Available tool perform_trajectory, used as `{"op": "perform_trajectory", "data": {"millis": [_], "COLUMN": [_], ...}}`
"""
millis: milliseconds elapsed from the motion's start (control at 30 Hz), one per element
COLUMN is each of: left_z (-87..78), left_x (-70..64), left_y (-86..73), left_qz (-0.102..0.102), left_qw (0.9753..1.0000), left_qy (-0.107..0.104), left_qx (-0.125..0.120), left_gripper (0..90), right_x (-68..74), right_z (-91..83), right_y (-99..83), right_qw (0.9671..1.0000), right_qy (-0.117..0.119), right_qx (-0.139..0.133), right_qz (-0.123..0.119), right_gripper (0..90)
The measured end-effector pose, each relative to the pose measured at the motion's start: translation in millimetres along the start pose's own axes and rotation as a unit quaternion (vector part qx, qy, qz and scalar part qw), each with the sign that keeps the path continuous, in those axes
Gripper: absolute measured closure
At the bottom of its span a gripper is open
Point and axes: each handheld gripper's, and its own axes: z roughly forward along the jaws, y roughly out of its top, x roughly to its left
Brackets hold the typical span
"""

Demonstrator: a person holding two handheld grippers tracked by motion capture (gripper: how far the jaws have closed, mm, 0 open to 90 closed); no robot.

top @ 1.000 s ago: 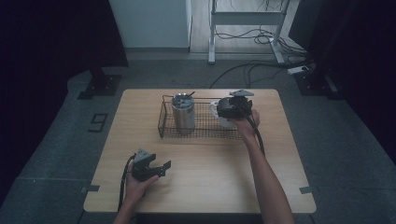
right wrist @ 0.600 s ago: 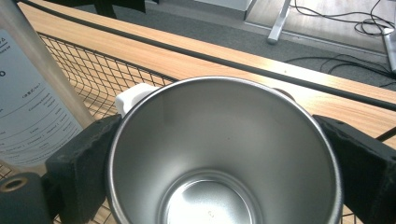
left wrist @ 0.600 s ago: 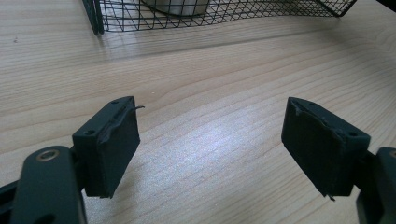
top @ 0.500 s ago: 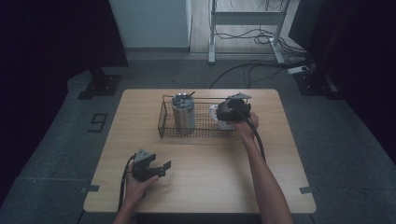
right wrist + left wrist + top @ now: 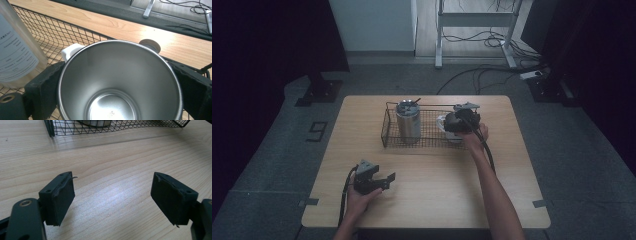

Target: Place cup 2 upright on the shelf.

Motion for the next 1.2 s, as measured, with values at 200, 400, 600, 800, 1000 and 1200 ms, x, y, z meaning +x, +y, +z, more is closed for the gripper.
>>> {"op": "perform_trajectory", "data": {"millis": [200,400,600,800,1000,1200], "left_z": [0.1,0.2,0.2,0.0,-0.6,2.1], "left_x": [0.1,-0.4,-0.3,-1.7,-1.0,0.5], "left_y": [-0.2,-0.3,-0.3,0.0,0.4,-0.6], "left_qz": [0.0,0.001,0.001,0.003,0.0,-0.005], "left_qw": [1.0,1.0,1.0,1.0,1.0,0.9999], "left_qy": [0.0,0.0,0.0,-0.001,-0.002,-0.008], "left_qx": [0.001,0.002,0.002,0.002,0.0,0.005], "left_gripper": [19.4,19.4,19.4,19.4,19.4,19.4], "right_x": [-0.3,-0.4,2.6,3.9,4.5,-0.1], "right_z": [2.5,2.7,-0.9,-5.7,-6.4,-12.1], "right_y": [-3.7,-6.1,-7.7,-7.7,-9.6,-11.7], "right_qw": [1.0,1.0,0.9997,0.9992,0.9981,0.9996], "right_qy": [0.0,-0.002,-0.006,-0.013,-0.015,0.004], "right_qx": [0.002,0.004,0.018,0.034,0.054,0.026], "right_qz": [0.001,0.0,-0.012,-0.014,-0.026,-0.013], "right_gripper": [5.9,5.9,5.7,5.4,0.9,0.0]}}
